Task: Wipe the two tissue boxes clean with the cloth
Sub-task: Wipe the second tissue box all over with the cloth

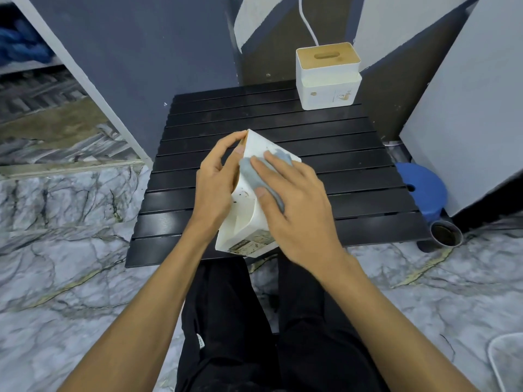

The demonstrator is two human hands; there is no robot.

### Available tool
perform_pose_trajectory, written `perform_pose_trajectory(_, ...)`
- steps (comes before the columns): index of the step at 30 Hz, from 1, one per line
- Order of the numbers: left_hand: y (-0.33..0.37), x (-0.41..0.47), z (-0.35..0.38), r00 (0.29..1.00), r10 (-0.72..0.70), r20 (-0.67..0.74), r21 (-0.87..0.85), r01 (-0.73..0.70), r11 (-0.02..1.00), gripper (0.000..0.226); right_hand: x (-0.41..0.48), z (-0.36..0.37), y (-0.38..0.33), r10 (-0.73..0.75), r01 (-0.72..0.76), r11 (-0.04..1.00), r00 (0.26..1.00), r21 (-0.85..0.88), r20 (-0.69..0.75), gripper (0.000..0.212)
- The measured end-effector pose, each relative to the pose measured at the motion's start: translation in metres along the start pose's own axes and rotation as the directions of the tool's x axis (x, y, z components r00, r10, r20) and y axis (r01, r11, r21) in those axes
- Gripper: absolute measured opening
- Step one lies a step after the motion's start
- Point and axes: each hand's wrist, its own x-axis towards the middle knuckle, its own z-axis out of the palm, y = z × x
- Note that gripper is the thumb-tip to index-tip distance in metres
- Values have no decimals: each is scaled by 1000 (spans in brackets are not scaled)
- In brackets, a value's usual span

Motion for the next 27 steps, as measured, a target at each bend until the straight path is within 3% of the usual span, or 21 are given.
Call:
perform_pose_trajectory(5,1,-2,3,1000,1,-12,1,-1,1000,25,27,6,19,125,-126,991,992,40,33,45)
perform_pose_trajectory(9,0,-1,2,1000,5,-10,-13,-5,1000,25,-2,-1,-1,61,-61,998,998,20,17,47)
perform_pose_trajectory(13,-1,0,1,1000,10,-9,12,-10,1000,27,-3,0,-7,-7,7,1000,999,3,-42,36)
perform_pose_trajectory(19,-1,-1,7,1000,0,-16,-2,0,1000,22,19,4,17,139,-140,987,990,83,17,43)
perform_pose_trajectory(27,0,-2,4,1000,0,-16,7,1,1000,25,-2,3,-6,-24,25,999,999,26,-36,39)
